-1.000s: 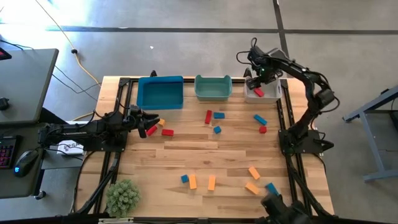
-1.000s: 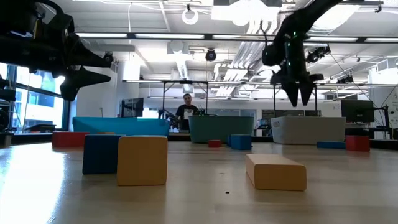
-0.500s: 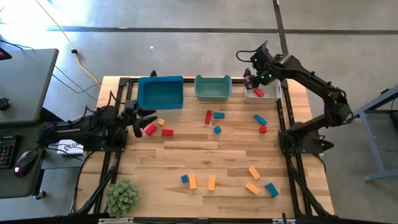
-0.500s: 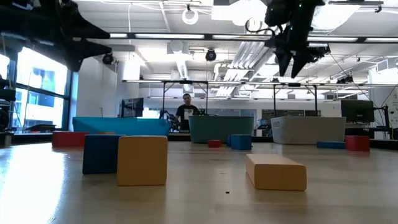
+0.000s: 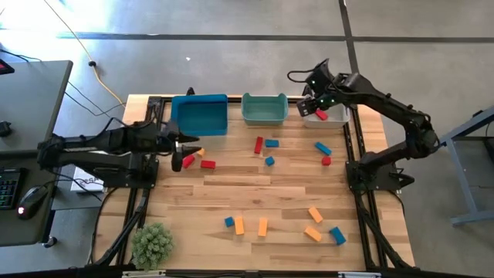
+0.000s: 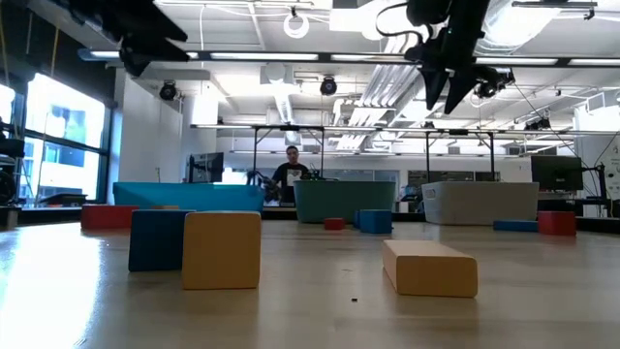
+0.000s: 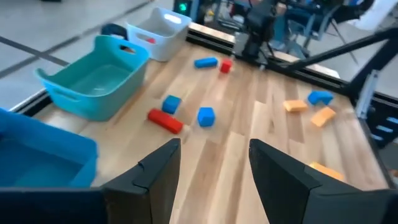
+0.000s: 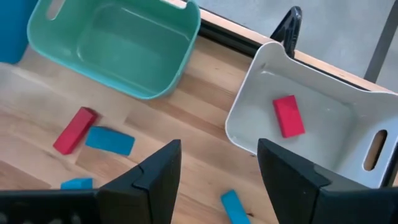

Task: Sort & place blocks by color
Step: Put the blue block into the blue bin

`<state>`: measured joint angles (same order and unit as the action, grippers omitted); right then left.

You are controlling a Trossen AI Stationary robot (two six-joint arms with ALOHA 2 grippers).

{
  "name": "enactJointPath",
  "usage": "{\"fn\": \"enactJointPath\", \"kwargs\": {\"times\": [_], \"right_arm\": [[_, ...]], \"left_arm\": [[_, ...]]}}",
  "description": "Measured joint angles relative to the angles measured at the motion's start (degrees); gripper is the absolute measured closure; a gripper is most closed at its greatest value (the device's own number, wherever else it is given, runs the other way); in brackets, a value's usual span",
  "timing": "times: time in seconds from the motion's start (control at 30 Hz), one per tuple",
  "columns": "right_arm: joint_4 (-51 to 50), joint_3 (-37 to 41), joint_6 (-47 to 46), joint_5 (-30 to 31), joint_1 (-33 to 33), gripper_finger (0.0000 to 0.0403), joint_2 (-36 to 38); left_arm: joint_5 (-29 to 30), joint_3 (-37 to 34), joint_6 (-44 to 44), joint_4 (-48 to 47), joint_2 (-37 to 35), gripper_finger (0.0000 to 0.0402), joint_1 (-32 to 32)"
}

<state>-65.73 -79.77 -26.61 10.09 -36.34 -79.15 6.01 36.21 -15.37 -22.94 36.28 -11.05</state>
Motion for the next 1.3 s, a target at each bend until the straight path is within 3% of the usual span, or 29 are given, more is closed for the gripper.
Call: {"fn": "enactJointPath", "kwargs": {"times": [0.3,0.87,1.3], "right_arm": [[-0.8,0.0,0.0,0.0,1.3,0.0203,0.0],[-1.3,0.0,2.1,0.0,1.3,0.0203,0.0],[-1.3,0.0,2.2,-0.3,1.3,0.0203,0.0]], "left_arm": [[0.6,6.5,-11.7,0.0,12.8,0.0221,9.6],[8.8,11.5,-32.2,0.0,32.0,0.0221,29.7],[12.8,19.7,-35.2,-2.4,42.6,0.0227,35.5]]}}
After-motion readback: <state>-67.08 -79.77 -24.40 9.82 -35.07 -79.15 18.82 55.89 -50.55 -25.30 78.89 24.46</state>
